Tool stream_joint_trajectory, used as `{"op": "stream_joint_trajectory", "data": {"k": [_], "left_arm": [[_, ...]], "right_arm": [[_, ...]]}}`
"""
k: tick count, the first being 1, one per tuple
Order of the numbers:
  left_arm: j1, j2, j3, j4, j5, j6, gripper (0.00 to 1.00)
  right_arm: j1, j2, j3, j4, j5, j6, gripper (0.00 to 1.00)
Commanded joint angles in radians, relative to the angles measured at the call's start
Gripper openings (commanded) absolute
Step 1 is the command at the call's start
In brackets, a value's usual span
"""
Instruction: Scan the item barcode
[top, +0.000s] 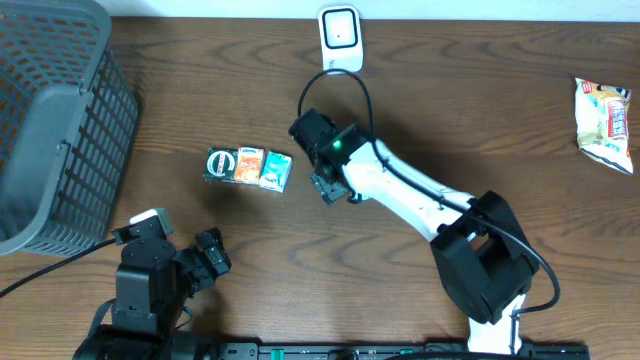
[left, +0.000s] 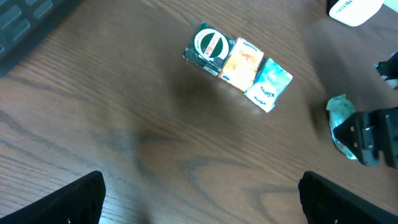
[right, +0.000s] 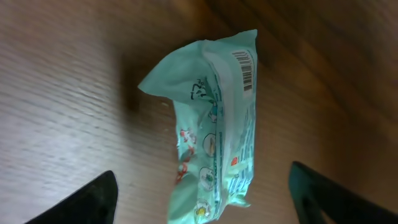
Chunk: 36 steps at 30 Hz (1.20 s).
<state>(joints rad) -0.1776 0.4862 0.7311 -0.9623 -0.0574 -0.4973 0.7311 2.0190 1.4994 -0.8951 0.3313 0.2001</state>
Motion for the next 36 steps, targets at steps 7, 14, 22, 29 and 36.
{"op": "stream_joint_trajectory", "data": {"k": [7,14,22,29,36], "left_arm": [[0.002,-0.005,0.002,0.001,-0.003,0.002,0.97],[0.002,-0.005,0.002,0.001,-0.003,0.002,0.98],[0.002,-0.005,0.002,0.001,-0.003,0.002,0.97],[0.002,-0.005,0.002,0.001,-0.003,0.002,0.98],[0.002,-0.005,0.002,0.001,-0.003,0.002,0.98]], "right_arm": [[0.014,-0.014,-0.119,0.109,0.085,0.017,0.55],[0.013,-0.014,-0.175,0.151,0.085,0.032,0.49],[0.005,-0.014,-0.172,0.150,0.046,0.103,0.02],[-0.125,-0.052,-0.075,0.066,-0.352,0.038,0.01],[-0.351,-0.087,-0.021,-0.041,-0.999,-0.204,0.01]]}}
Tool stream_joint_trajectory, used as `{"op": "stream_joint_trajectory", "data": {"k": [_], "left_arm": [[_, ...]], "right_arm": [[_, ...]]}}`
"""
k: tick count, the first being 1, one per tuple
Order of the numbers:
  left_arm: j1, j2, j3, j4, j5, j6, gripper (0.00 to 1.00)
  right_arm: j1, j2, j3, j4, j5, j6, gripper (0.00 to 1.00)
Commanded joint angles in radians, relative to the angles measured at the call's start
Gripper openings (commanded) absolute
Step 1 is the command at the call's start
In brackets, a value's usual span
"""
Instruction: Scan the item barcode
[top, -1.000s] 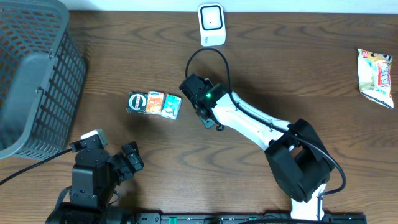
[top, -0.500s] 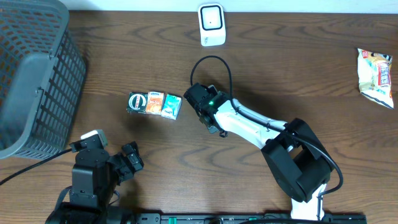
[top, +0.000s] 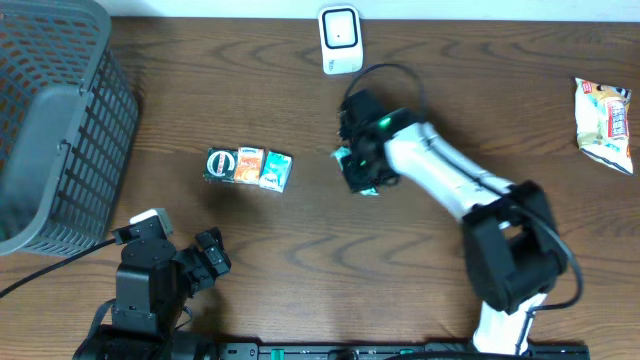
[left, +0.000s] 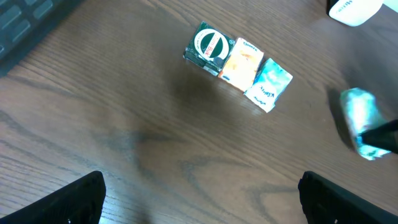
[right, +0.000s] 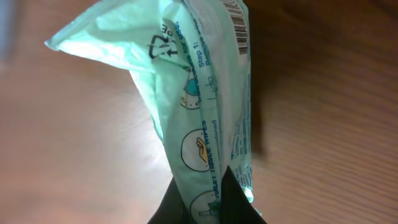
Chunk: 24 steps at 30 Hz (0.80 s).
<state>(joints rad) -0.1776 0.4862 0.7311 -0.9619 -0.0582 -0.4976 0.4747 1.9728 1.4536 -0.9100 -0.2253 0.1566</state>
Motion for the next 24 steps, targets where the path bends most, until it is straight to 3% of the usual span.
{"op": "stream_joint_trajectory", "data": {"k": [1,5,12,21,24], "left_arm": [[0.002,-0.005,0.002,0.000,-0.002,0.002,0.98],[0.002,-0.005,0.002,0.000,-0.002,0.002,0.97],[0.002,-0.005,0.002,0.000,-0.002,0.002,0.98],[0.002,-0.005,0.002,0.000,-0.002,0.002,0.98],[0.002,-0.005,0.002,0.000,-0.002,0.002,0.98]], "right_arm": [[-0.121,-0.038,0.023,-0.043,-0.517,-0.200,0.01],[-0.211,-0.024,0.011,-0.135,-0.682,-0.335,0.01],[-0.261,-0.022,-0.102,-0.146,-0.763,-0.383,0.02],[-0.265,-0.017,-0.316,-0.014,-0.875,-0.363,0.07],[-0.276,-0.009,-0.346,0.045,-0.743,-0.221,0.08]]}}
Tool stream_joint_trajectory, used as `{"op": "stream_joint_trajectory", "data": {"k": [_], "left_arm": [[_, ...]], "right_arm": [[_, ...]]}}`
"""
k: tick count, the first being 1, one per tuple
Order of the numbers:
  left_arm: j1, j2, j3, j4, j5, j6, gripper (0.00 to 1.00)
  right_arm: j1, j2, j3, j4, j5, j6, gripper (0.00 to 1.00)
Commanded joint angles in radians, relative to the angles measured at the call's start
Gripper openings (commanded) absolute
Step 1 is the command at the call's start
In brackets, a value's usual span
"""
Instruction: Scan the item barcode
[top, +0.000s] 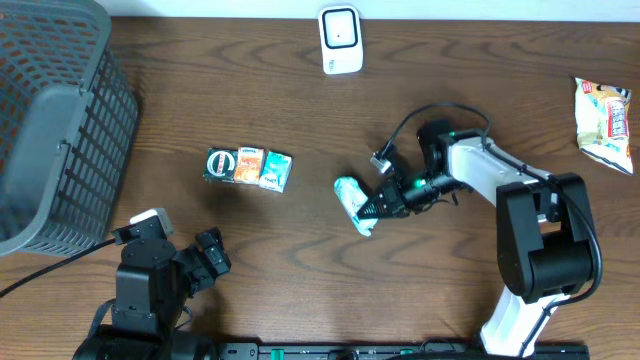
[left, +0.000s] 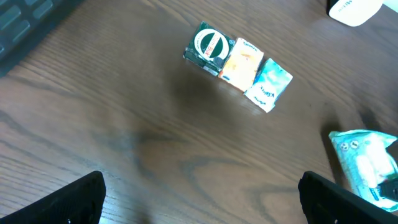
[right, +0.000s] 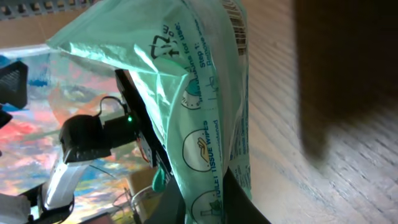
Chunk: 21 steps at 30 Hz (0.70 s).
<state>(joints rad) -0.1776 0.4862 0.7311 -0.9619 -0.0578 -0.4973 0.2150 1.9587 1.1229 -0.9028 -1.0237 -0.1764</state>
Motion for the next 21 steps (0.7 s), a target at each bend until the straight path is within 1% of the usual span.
{"op": "stream_joint_trajectory", "data": {"k": [1,2,3,4,5,6,7,8,9,11,16,19,21], "left_arm": [[0.002,-0.005,0.002,0.000,-0.003,0.002,0.97],[0.002,-0.005,0.002,0.000,-0.003,0.002,0.97],[0.002,-0.005,0.002,0.000,-0.003,0.002,0.98],[0.002,-0.005,0.002,0.000,-0.003,0.002,0.98],[0.002,-0.005,0.002,0.000,-0.003,0.002,0.98],[0.002,-0.005,0.002,0.001,-0.003,0.002,0.98],[0.002,-0.005,0.002,0.000,-0.003,0.002,0.98],[0.002,-0.005,0.002,0.000,-0.003,0.002,0.98],[0.002,-0.005,0.002,0.000,-0.003,0.002,0.98],[0.002,-0.005,0.002,0.000,-0.003,0.002,0.98],[0.002,-0.005,0.002,0.000,-0.003,0.002,0.98],[0.002,-0.005,0.002,0.000,-0.003,0.002,0.97],[0.002,-0.005,0.002,0.000,-0.003,0.002,0.98]], "right_arm": [[-0.021,0.005,-0.015,0.048,0.114,0.155,0.07],[-0.028,0.005,-0.015,0.059,0.173,0.193,0.08],[-0.035,0.005,-0.014,0.067,0.218,0.217,0.10],[-0.044,0.005,-0.012,0.074,0.265,0.233,0.19],[-0.053,0.005,-0.008,0.077,0.294,0.236,0.31],[-0.065,0.005,-0.002,0.076,0.317,0.236,0.47],[-0.076,0.005,0.007,0.069,0.330,0.237,0.70],[-0.090,0.005,0.024,0.050,0.352,0.254,0.79],[-0.101,0.005,0.044,0.028,0.380,0.275,0.81],[-0.119,0.004,0.103,-0.036,0.449,0.304,0.81],[-0.125,-0.003,0.325,-0.269,0.642,0.302,0.80],[-0.095,-0.005,0.439,-0.370,0.667,0.259,0.79],[-0.058,-0.005,0.481,-0.404,0.670,0.238,0.77]]}}
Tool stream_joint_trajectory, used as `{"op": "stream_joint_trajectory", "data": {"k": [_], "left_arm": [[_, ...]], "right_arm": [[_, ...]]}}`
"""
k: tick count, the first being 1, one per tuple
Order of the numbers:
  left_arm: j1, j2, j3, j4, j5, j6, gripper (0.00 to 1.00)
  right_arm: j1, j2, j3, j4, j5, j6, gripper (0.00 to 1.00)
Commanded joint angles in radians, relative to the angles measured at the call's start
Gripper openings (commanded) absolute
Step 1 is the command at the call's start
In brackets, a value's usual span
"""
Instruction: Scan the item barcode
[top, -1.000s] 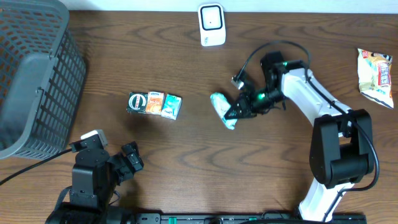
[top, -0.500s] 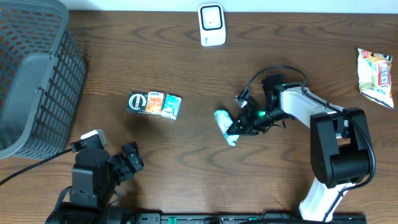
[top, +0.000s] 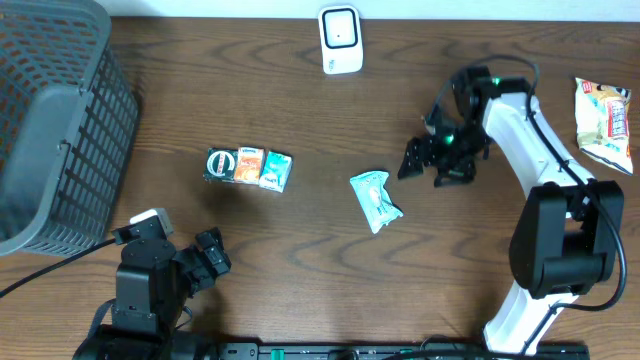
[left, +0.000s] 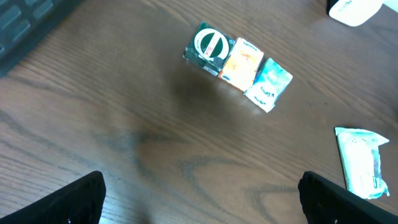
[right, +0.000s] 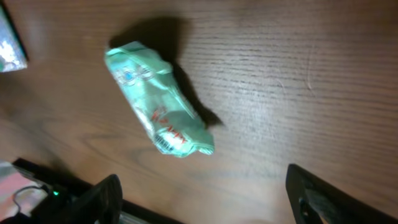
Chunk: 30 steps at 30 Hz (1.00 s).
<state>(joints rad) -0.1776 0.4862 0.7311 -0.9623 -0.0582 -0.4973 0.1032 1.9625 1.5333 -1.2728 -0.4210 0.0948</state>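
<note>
A mint-green tissue packet (top: 375, 201) lies flat on the wooden table, free of both grippers; it also shows in the right wrist view (right: 158, 109) and at the right edge of the left wrist view (left: 362, 168). The white scanner (top: 340, 38) stands at the table's far edge. My right gripper (top: 420, 165) hangs open just right of the packet, nothing between its fingers (right: 99, 199). My left gripper (top: 208, 258) rests open near the front left, its fingers (left: 74, 199) wide apart over bare wood.
A strip of three small boxes (top: 247, 166), green, orange and blue, lies left of the packet. A grey mesh basket (top: 55, 120) fills the far left corner. A snack bag (top: 605, 120) lies at the far right.
My right gripper was shut on the tissue packet and held it up; now it is open and drawn back to the right, and the packet lies on the table. The left arm has not moved.
My right gripper stood open over the packet lying near the boxes. Then it was shut on the packet, closer to the scanner. Then it held the packet tilted at mid-table. Now the packet is let go and lies flat there.
</note>
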Motion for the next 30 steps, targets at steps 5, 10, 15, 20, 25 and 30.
{"op": "stream_joint_trajectory", "data": {"k": [5,10,15,20,25,30], "left_arm": [[0.002,-0.005,0.002,0.001,-0.002,0.002,0.97],[0.002,-0.005,0.002,0.001,-0.002,0.002,0.98],[0.002,-0.005,0.002,0.001,-0.002,0.002,0.98],[0.002,-0.005,0.002,0.001,-0.002,0.002,0.97],[0.002,-0.005,0.002,0.001,-0.002,0.002,0.97],[0.002,-0.005,0.002,0.001,-0.002,0.002,0.98]], "right_arm": [[0.159,-0.007,0.078,-0.027,0.156,-0.031,0.70],[0.261,-0.007,0.073,0.007,0.254,0.039,0.57],[0.376,0.002,0.073,0.017,0.502,0.187,0.59],[0.483,0.015,0.054,0.055,0.703,0.261,0.60],[0.553,0.015,-0.019,0.174,0.711,0.261,0.59],[0.529,0.015,-0.052,0.215,0.707,0.261,0.69]]}}
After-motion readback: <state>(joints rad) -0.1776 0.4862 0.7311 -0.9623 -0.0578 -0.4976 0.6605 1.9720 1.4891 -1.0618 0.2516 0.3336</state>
